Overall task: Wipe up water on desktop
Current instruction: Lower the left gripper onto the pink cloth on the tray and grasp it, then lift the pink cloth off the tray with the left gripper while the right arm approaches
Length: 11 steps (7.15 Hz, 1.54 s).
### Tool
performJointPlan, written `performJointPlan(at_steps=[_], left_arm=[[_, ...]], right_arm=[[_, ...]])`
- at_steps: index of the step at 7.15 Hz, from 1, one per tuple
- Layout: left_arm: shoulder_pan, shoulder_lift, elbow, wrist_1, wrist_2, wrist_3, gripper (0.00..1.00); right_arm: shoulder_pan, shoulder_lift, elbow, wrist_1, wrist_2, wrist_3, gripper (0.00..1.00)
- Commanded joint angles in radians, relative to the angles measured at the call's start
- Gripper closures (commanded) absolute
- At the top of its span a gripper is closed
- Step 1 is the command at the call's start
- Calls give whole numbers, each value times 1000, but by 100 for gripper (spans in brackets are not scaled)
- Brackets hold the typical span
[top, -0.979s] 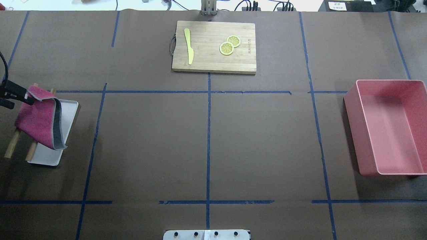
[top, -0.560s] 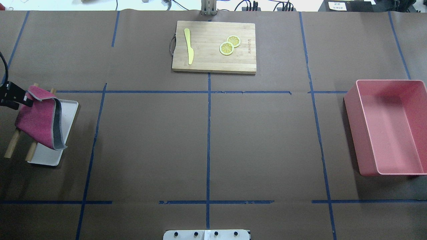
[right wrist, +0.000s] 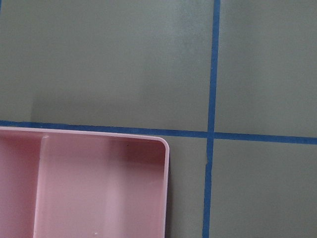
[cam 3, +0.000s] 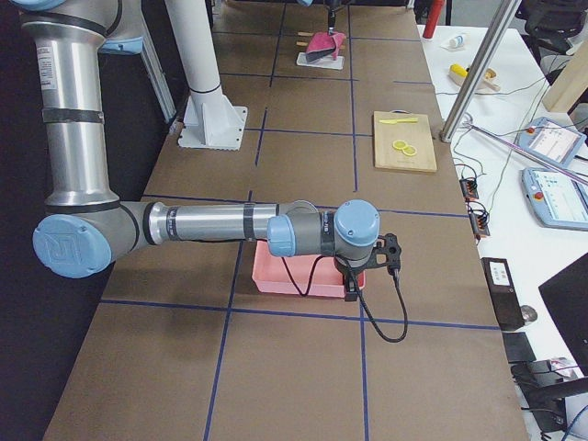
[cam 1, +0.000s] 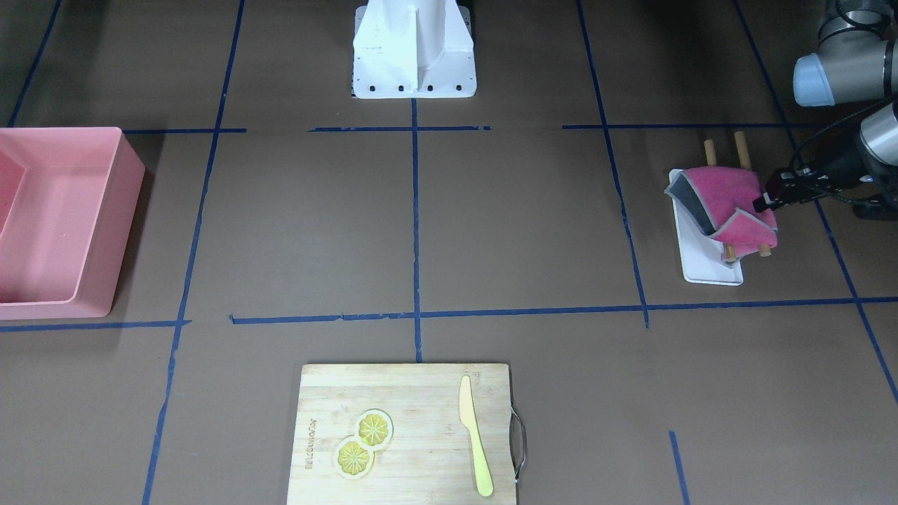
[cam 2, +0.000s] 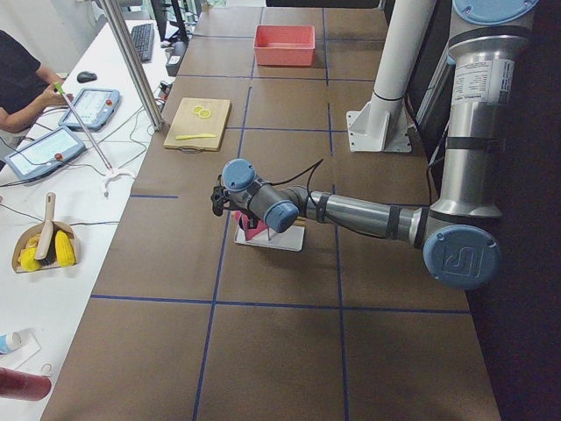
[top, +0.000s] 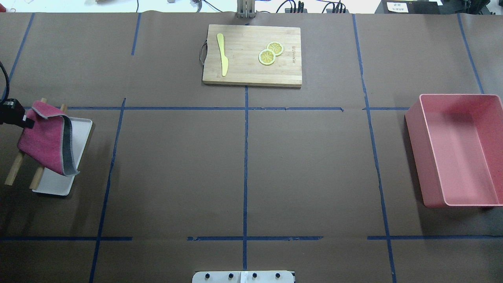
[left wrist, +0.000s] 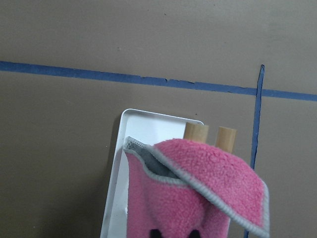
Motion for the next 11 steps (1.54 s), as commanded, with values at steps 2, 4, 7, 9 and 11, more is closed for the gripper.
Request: performJointPlan(at_steps=[2,4,7,9,11], left_arm=[[-1,4,-15,8,-2,1,93],[-45,2,-21,9,-77,1,93],[-142,2,-21,13,-180,1,96],[-194,-1,-45,17,-205,1,99],[-216,-91,-131,243,-203,0,100]], right_arm=[[0,0,3,0,0,0,0],[0,0,6,0,2,0,0],[-1,2,2,3,2,-3,0],[-6,3,40,4,3,0,0],[-84,60,118,6,2,111,0]])
